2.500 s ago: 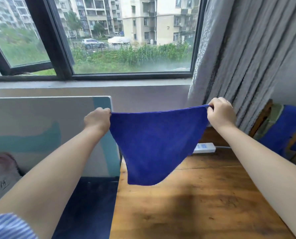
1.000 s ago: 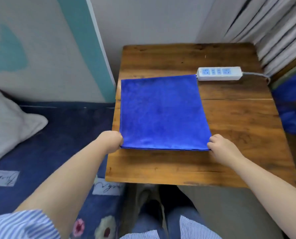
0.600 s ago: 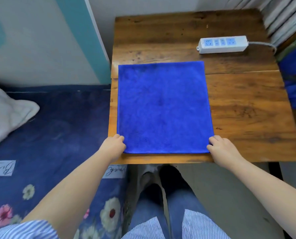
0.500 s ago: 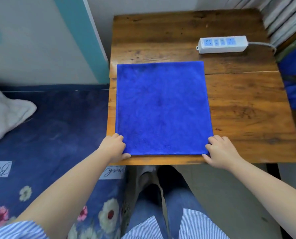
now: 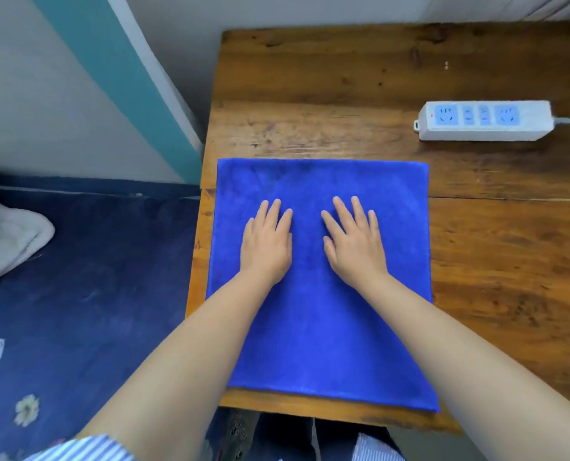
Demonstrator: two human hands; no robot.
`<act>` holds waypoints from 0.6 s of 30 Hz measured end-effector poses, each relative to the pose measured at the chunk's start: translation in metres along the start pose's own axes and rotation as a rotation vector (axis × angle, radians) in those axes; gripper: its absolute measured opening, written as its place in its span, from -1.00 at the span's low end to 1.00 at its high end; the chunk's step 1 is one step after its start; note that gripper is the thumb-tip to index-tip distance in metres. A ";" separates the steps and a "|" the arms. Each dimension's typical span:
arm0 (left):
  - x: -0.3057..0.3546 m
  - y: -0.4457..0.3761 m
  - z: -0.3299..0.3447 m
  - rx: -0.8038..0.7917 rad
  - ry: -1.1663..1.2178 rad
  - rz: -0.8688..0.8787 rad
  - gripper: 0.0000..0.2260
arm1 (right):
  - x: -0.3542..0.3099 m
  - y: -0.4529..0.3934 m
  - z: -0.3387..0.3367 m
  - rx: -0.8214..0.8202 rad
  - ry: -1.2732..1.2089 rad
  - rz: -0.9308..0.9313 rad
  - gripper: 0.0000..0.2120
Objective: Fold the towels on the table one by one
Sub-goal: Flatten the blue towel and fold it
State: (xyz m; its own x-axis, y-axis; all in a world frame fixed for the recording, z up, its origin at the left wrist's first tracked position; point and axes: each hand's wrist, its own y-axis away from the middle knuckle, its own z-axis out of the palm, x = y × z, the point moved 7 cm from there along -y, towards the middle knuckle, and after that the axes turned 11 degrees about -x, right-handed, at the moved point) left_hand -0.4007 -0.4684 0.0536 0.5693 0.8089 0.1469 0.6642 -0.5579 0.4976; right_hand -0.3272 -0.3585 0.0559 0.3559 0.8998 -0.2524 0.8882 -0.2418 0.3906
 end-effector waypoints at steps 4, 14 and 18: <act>0.004 -0.048 -0.017 0.065 0.028 -0.006 -0.57 | 0.013 -0.054 -0.011 -0.004 0.014 0.017 -0.52; -0.023 -0.099 -0.028 0.081 0.035 -0.027 -0.55 | 0.068 -0.086 -0.025 -0.056 0.041 0.045 -0.49; -0.051 -0.105 -0.037 0.096 0.061 -0.107 -0.55 | 0.105 -0.078 -0.037 -0.031 0.038 0.133 -0.46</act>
State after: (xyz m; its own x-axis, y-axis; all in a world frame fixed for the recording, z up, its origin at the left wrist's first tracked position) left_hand -0.5173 -0.4442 0.0257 0.4645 0.8726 0.1509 0.7643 -0.4811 0.4294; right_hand -0.3697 -0.2315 0.0313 0.4580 0.8738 -0.1636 0.8245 -0.3487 0.4457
